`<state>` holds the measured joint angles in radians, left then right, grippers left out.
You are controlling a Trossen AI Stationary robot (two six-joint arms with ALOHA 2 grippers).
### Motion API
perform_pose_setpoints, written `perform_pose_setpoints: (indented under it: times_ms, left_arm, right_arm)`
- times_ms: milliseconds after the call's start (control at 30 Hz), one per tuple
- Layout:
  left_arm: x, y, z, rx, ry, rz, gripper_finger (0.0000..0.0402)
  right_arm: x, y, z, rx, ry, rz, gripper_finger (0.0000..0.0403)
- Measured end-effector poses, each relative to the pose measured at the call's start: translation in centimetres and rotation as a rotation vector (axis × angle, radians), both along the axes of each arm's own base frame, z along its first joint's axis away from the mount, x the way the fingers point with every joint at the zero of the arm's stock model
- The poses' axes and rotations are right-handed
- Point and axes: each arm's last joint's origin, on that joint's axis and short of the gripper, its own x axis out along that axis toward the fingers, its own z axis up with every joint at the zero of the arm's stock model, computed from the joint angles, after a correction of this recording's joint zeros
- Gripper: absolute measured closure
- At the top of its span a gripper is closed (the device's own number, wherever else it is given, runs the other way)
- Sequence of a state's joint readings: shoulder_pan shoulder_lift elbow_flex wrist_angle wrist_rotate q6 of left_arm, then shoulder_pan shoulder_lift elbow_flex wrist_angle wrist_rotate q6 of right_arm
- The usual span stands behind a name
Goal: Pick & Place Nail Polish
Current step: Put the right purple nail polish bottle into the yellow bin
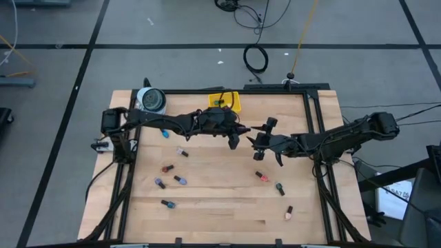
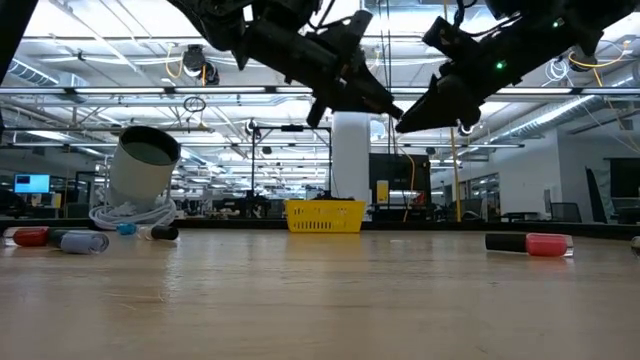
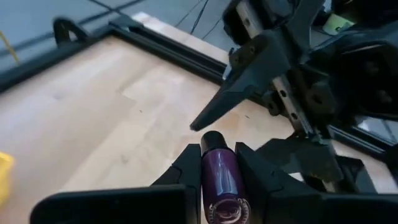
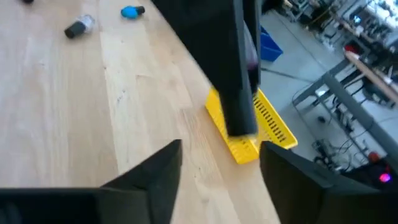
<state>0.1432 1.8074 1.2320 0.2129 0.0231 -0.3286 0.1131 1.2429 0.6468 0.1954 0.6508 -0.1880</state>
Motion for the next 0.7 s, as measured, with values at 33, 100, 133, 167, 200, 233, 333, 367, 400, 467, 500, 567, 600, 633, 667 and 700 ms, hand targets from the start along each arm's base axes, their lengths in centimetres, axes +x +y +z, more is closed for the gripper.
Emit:
perform_pose_setpoints:
  times_ms: [33, 100, 133, 167, 200, 233, 333, 367, 400, 467, 500, 567, 600, 633, 667, 700]
  left_arm:
    - [-0.3, 0.0, 0.4, 0.014, 0.006, 0.003, 0.035]
    - [-0.7, 0.0, 1.2, 0.063, 0.008, 0.016, 0.035]
    - [-1.0, 0.0, 1.5, 0.088, 0.021, 0.02, 0.035]
    - [-1.3, -0.1, 1.9, 0.116, 0.029, 0.012, 0.035]
    - [-1.5, -0.3, 2.3, 0.149, 0.028, -0.001, 0.035]
    - [-1.6, -0.5, 2.6, 0.185, 0.031, -0.019, 0.035]
    - [-2.0, -1.6, 3.2, 0.32, 0.044, -0.098, 0.035]
    - [-2.1, -2.0, 3.3, 0.367, 0.034, -0.124, 0.035]
    - [-2.3, -2.4, 3.2, 0.401, 0.027, -0.155, 0.035]
    - [-2.6, -2.9, 3.0, 0.431, -0.025, -0.217, 0.035]
    - [-2.7, -3.1, 2.7, 0.428, -0.049, -0.239, 0.035]
    - [-3.0, -3.2, 2.0, 0.427, -0.086, -0.255, 0.035]
    - [-3.2, -3.1, 1.6, 0.428, -0.091, -0.251, 0.035]
    - [-3.3, -3.0, 1.0, 0.427, -0.088, -0.249, 0.035]
    - [-3.5, -2.9, 0.6, 0.423, -0.086, -0.244, 0.035]
    - [-3.7, -2.7, 0.2, 0.415, -0.088, -0.237, 0.035]
  right_arm:
    - [-0.2, 0.0, 0.2, 0.016, -0.014, -0.007, 0.0182]
    - [-0.9, -0.1, 0.9, 0.048, -0.034, -0.02, 0.0162]
    - [-1.3, -0.1, 1.3, 0.066, -0.053, -0.028, 0.0155]
    - [-1.7, -0.2, 1.7, 0.082, -0.07, -0.034, 0.0149]
    - [-2.2, -0.2, 2.1, 0.096, -0.081, -0.038, 0.0145]
    - [-2.7, -0.3, 2.5, 0.106, -0.091, -0.041, 0.0142]
    - [-4.0, -0.3, 3.6, 0.144, -0.141, -0.029, 0.014]
    - [-4.4, -0.3, 3.8, 0.152, -0.159, -0.027, 0.014]
    - [-4.8, -0.3, 3.9, 0.157, -0.176, -0.025, 0.0141]
    - [-5.6, -0.4, 3.9, 0.161, -0.198, -0.02, 0.0145]
    - [-5.9, -0.4, 3.8, 0.162, -0.209, -0.019, 0.0147]
    - [-6.6, -0.4, 3.8, 0.168, -0.249, -0.016, 0.015]
    - [-6.9, -0.5, 3.7, 0.169, -0.259, -0.016, 0.0151]
    - [-7.1, -0.5, 3.7, 0.17, -0.272, -0.016, 0.0152]
    - [-7.3, -0.5, 3.8, 0.173, -0.288, -0.015, 0.0153]
    - [-7.5, -0.6, 3.7, 0.173, -0.293, -0.014, 0.0153]
